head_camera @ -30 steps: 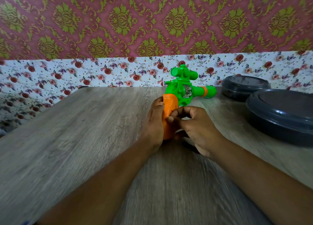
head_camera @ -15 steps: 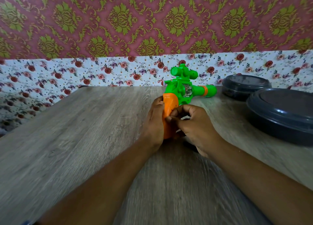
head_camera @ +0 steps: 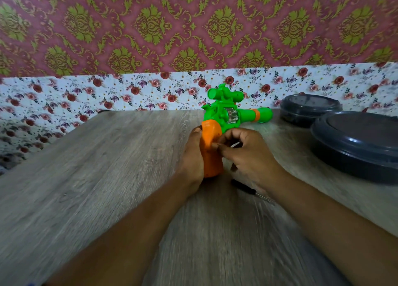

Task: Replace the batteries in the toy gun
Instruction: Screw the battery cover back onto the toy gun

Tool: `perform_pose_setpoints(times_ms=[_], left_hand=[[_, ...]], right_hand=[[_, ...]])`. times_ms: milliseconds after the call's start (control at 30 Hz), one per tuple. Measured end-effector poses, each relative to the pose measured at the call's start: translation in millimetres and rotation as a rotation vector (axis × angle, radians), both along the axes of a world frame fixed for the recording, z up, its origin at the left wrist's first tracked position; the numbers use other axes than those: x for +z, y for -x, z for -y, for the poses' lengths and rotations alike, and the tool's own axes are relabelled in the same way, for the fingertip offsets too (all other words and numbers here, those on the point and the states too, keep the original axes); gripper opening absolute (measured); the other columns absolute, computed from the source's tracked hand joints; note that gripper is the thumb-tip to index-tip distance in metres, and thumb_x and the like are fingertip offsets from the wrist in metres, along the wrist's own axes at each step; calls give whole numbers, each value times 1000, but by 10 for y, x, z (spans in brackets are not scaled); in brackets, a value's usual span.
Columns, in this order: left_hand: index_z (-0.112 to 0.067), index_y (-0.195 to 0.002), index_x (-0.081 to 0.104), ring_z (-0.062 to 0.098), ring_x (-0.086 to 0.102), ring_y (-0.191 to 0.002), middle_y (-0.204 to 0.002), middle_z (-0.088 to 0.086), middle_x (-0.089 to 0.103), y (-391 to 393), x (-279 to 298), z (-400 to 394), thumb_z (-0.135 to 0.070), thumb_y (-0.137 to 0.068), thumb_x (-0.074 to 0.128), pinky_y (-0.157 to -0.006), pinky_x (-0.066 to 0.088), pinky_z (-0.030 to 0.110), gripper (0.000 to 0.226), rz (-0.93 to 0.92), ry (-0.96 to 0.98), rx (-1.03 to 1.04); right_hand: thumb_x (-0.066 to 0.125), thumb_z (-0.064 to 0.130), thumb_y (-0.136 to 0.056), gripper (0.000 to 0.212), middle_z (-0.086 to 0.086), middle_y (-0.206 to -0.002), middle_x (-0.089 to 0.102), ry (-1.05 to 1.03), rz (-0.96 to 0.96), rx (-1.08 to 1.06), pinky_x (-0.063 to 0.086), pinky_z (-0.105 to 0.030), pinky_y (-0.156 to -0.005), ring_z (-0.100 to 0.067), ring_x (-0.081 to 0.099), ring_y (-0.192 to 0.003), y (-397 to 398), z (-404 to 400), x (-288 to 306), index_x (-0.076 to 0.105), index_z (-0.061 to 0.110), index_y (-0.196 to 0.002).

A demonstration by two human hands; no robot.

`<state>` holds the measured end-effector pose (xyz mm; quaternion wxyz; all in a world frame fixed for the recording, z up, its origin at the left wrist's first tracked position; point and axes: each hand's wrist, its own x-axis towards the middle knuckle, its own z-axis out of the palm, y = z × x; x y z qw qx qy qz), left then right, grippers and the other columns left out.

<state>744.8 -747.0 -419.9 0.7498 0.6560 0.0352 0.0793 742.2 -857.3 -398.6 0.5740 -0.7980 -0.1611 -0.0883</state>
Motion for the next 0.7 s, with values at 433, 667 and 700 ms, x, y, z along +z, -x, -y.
perform_pose_setpoints(times_ms=[433, 667, 700], left_hand=[[-14, -119, 51, 21, 59, -72, -87, 10, 62, -81, -25, -120, -41, -99, 25, -63, 51, 30, 42, -26, 244, -74], [-12, -119, 53, 18, 61, -69, -86, 9, 64, -100, -57, -164, -44, -99, 22, -54, 53, 23, 48, -54, 166, -67], [-9, -121, 53, 17, 62, -68, -86, 9, 64, -91, -49, -166, -45, -99, 23, -53, 53, 23, 52, -61, 154, -57]], right_hand=[[75, 37, -72, 35, -6, -67, 58, 1117, -283, 327, 42, -28, -59, -17, 54, -65, 37, 390, 291, 67, 4, -79], [61, 15, -87, 13, -3, -57, 56, 486, -131, 282, 44, -21, -43, -8, 51, -45, 70, 415, 383, 60, 9, -75], [59, 10, -88, 9, -6, -58, 57, 328, -121, 289, 45, -21, -43, -10, 53, -47, 87, 390, 407, 59, 5, -80]])
